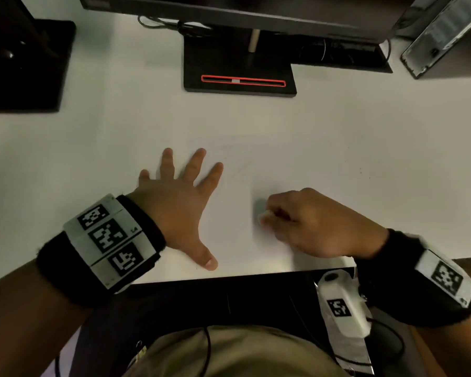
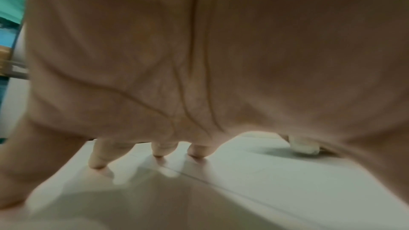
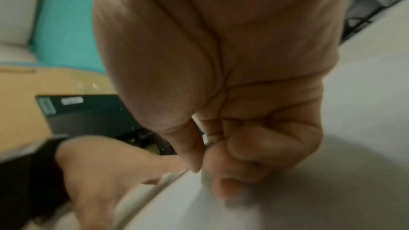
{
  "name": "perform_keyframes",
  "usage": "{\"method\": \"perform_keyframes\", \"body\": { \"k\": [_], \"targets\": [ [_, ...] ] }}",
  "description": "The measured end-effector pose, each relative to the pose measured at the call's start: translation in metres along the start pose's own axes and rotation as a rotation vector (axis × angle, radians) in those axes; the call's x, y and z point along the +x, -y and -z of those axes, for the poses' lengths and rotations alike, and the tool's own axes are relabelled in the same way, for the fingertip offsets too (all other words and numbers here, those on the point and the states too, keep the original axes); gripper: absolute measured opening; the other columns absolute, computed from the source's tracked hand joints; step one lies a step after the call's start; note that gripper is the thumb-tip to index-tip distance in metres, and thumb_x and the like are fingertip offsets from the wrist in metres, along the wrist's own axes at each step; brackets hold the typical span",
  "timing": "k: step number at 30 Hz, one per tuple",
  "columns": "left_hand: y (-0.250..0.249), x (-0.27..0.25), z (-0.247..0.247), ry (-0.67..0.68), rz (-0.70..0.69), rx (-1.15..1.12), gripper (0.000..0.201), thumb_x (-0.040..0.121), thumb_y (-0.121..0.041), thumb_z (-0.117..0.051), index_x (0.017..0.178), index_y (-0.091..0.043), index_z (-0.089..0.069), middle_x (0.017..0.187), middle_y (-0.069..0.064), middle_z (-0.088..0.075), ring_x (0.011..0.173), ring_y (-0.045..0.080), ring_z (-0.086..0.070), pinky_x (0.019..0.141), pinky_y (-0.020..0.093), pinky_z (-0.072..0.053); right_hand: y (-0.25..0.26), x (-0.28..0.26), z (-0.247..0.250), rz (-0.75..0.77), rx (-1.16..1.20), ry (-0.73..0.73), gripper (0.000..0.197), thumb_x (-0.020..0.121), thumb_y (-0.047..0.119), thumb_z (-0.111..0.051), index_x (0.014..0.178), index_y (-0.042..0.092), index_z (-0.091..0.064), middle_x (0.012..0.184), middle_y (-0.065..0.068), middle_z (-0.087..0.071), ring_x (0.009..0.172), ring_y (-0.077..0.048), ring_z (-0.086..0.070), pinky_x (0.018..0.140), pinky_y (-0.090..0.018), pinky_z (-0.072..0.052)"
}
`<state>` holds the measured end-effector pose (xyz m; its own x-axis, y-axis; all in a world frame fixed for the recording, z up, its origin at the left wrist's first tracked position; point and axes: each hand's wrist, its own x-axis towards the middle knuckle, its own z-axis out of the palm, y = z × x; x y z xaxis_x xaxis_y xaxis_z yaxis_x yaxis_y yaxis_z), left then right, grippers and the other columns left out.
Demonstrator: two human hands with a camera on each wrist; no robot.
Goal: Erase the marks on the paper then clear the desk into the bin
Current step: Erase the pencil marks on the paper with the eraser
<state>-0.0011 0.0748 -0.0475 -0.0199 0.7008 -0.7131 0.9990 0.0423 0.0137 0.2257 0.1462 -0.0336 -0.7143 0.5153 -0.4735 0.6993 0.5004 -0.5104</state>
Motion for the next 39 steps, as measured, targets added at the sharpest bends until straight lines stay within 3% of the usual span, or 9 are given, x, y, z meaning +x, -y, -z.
{"method": "perform_keyframes", "body": {
  "k": [7,12,16,20,24,30,33,36,39],
  "targets": [
    [-0.001,-0.001,0.001,0.017,0.008,-0.022,0.162,0.045,-0.088,-0.074,0.145,-0.035,0.040,0.149,-0.002,0.053,0.142,0.047,0.034,0.117,0.070,-0.008,-0.030,0.009,0.029,-0.097,-0.134,-0.151,0.041,0.102,0.033,-0.055,0.068,0.012,-0.048,0.059,0.001,-0.055,0.056,-0.019,-0.049,0.054,-0.031,-0.036],
    [-0.002,-0.001,0.002,0.012,0.015,-0.008,0.162,0.045,-0.089,-0.073,0.145,-0.034,0.041,0.150,-0.001,0.052,0.143,0.047,0.033,0.117,0.069,-0.009,-0.004,0.008,0.005,0.056,-0.118,0.019,0.036,0.103,0.038,-0.053,0.077,0.013,-0.058,0.071,-0.001,-0.067,0.065,-0.016,-0.061,0.062,-0.029,-0.044],
    [-0.003,-0.002,0.002,-0.005,0.023,-0.001,0.161,0.045,-0.091,-0.071,0.147,-0.033,0.039,0.152,0.001,0.050,0.143,0.048,0.032,0.117,0.071,-0.009,-0.021,0.011,0.029,-0.177,-0.154,-0.149,0.038,0.102,0.033,-0.053,0.072,0.010,-0.056,0.068,-0.005,-0.067,0.062,-0.020,-0.059,0.058,-0.030,-0.043],
    [-0.003,-0.001,0.001,-0.021,0.022,-0.003,0.160,0.044,-0.092,-0.070,0.147,-0.034,0.038,0.153,0.000,0.048,0.145,0.047,0.030,0.117,0.070,-0.012,-0.002,0.007,0.020,-0.230,0.692,-0.200,0.029,0.102,0.021,-0.058,0.077,0.006,-0.060,0.081,-0.018,-0.075,0.062,-0.024,-0.068,0.055,-0.032,-0.055],
    [-0.003,-0.001,-0.001,-0.033,0.024,0.008,0.160,0.044,-0.093,-0.069,0.147,-0.034,0.038,0.154,0.001,0.048,0.145,0.047,0.029,0.117,0.069,-0.012,0.011,0.008,-0.016,-0.273,1.427,0.138,0.020,0.089,0.023,-0.061,0.082,0.005,-0.064,0.115,-0.035,-0.069,0.101,-0.042,-0.073,0.090,-0.046,-0.058],
    [-0.004,-0.003,-0.004,-0.068,0.026,0.025,0.159,0.045,-0.095,-0.065,0.149,-0.031,0.036,0.156,0.001,0.044,0.146,0.047,0.028,0.117,0.069,-0.013,-0.055,0.005,0.026,-0.254,1.604,-0.948,0.018,0.100,0.020,-0.057,0.083,0.015,-0.057,0.100,-0.017,-0.075,0.094,-0.033,-0.076,0.076,-0.036,-0.062],
    [-0.002,-0.003,-0.003,-0.094,0.027,0.017,0.153,0.050,-0.098,-0.059,0.152,-0.029,0.032,0.159,-0.001,0.040,0.147,0.047,0.024,0.117,0.067,-0.015,-0.025,0.003,0.014,-0.149,1.354,-0.671,0.018,0.101,0.012,-0.052,0.086,0.013,-0.062,0.066,-0.006,-0.068,0.063,-0.025,-0.064,0.064,-0.033,-0.053],
    [0.000,-0.001,-0.002,-0.129,0.034,0.003,0.138,0.060,-0.097,-0.051,0.154,-0.032,0.027,0.161,-0.006,0.035,0.150,0.044,0.019,0.117,0.064,-0.020,0.012,0.003,-0.005,-0.111,0.742,-0.175,0.026,0.102,0.018,-0.057,0.079,0.007,-0.063,0.065,-0.009,-0.067,0.052,-0.022,-0.058,0.055,-0.033,-0.048],
    [0.001,-0.001,-0.002,-0.150,0.042,0.004,0.135,0.062,-0.095,-0.053,0.155,-0.034,0.023,0.162,-0.008,0.032,0.151,0.043,0.015,0.114,0.062,-0.022,0.027,0.013,-0.011,-0.091,0.231,0.025,0.039,0.101,0.038,-0.056,0.077,0.010,-0.064,0.071,-0.004,-0.073,0.051,-0.014,-0.061,0.061,-0.032,-0.055]
  ]
}}
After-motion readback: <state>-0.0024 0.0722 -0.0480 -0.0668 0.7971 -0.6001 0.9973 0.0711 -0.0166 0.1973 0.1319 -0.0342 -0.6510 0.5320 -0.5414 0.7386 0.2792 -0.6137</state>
